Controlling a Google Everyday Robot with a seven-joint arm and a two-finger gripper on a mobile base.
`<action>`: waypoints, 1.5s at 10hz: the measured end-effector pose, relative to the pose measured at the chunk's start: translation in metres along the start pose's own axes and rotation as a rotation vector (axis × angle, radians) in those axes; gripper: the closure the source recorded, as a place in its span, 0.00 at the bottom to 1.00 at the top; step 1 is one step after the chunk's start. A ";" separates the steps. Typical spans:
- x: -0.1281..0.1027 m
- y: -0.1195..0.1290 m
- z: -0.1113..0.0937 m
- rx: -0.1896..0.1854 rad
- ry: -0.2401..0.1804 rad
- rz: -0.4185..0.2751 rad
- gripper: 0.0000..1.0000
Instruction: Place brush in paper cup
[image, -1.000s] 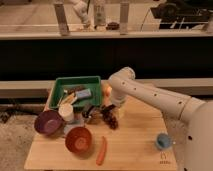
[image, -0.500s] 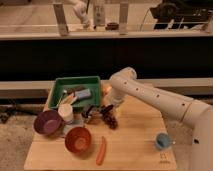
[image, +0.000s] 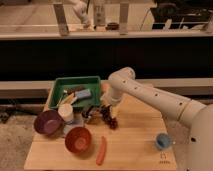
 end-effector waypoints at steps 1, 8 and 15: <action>-0.001 -0.002 0.001 0.004 -0.006 0.004 0.36; -0.009 -0.017 0.019 -0.009 -0.035 -0.019 0.54; -0.010 -0.016 0.032 -0.051 -0.045 -0.047 0.48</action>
